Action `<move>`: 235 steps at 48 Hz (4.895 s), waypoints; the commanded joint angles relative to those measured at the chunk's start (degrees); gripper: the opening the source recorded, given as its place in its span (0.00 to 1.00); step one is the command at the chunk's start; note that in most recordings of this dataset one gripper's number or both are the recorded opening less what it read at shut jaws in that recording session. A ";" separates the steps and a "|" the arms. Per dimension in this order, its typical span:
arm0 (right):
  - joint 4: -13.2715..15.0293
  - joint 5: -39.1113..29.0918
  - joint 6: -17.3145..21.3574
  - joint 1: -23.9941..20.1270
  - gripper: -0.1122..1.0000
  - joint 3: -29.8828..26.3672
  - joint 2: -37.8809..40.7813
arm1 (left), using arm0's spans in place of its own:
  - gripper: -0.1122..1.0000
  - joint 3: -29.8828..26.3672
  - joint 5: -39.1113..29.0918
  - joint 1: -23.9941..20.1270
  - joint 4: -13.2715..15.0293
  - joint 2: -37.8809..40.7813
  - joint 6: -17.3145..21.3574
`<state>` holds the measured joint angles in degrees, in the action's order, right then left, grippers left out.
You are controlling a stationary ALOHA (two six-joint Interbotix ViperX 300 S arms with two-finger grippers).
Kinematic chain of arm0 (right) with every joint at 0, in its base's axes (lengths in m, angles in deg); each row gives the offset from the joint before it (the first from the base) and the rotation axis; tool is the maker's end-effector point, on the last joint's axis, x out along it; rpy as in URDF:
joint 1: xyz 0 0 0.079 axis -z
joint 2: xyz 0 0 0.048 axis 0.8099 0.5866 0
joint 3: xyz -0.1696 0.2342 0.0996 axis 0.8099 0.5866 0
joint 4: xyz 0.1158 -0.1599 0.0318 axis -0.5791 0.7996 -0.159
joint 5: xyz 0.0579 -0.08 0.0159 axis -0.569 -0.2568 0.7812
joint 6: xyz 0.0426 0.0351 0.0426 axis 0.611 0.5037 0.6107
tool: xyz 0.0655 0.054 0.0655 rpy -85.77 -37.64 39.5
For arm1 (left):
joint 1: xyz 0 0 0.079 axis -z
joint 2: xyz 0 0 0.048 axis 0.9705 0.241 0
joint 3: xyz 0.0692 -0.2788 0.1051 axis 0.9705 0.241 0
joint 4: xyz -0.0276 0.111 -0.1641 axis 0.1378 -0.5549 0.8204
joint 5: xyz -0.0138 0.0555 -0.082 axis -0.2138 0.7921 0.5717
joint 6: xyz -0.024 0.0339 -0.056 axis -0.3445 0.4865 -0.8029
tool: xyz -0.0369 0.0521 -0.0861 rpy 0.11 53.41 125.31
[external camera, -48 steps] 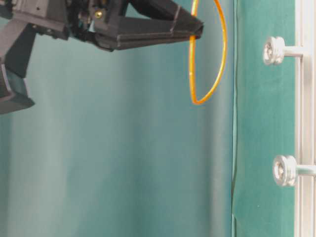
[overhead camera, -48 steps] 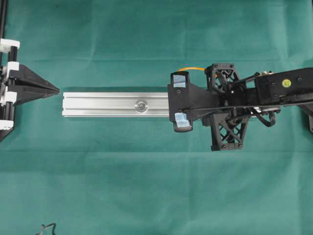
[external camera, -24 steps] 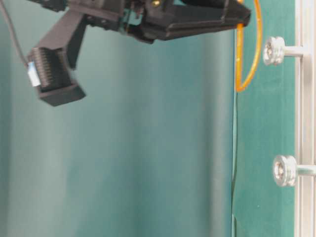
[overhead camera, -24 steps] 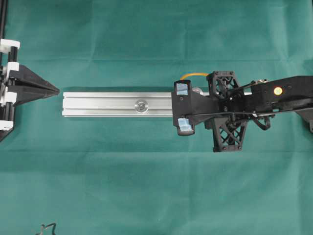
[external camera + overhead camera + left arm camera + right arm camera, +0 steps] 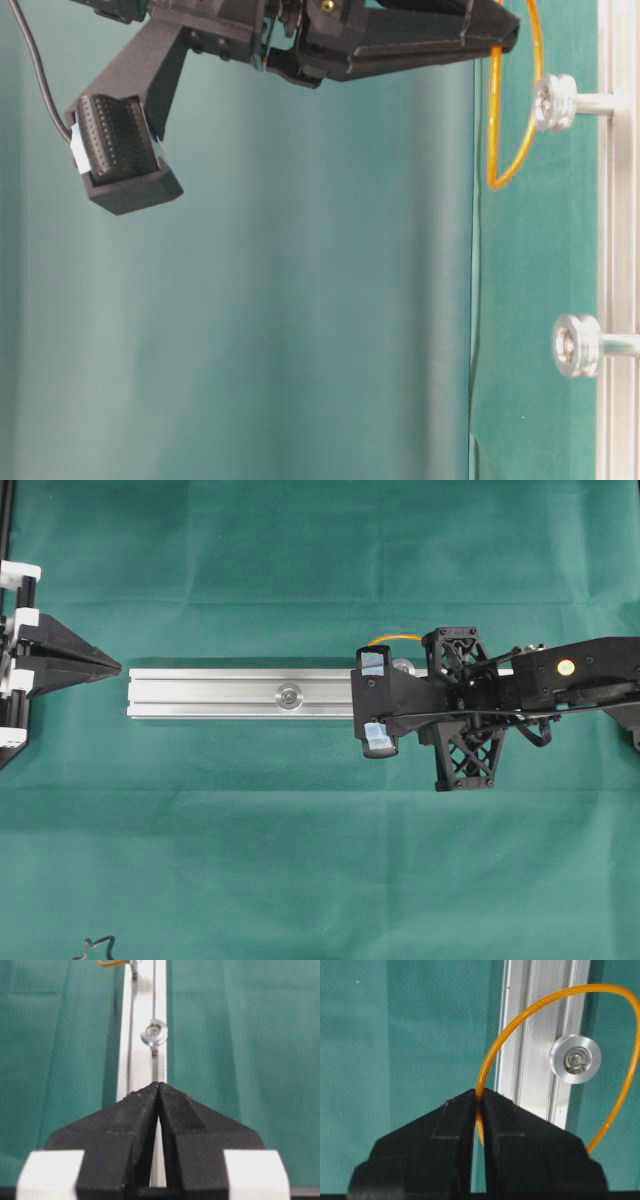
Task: Hook the rubber onto the shaft.
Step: 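Lift the ring with the right gripper and carry it left along the rail, then loop the ring over the right metal knob with the right gripper, then rotate the right gripper and stretch the ring left toward the left knob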
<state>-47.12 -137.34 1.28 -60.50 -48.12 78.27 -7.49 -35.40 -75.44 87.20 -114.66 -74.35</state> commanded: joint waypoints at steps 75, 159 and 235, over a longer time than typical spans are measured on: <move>-0.18 0.09 0.18 -5.19 0.16 -5.71 2.11 | 0.10 -1.76 0.26 0.18 -0.09 0.35 0.00; -3.34 0.70 6.94 -10.72 0.16 -5.89 2.64 | 0.10 -1.76 0.26 0.18 -0.09 0.35 0.00; -2.99 8.44 48.08 -6.24 0.16 -14.33 10.55 | 0.10 -1.76 0.26 0.18 -0.09 0.35 0.09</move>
<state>-49.93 -129.34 47.95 -66.83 -60.69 89.70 -7.41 -35.40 -75.35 87.20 -114.66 -74.35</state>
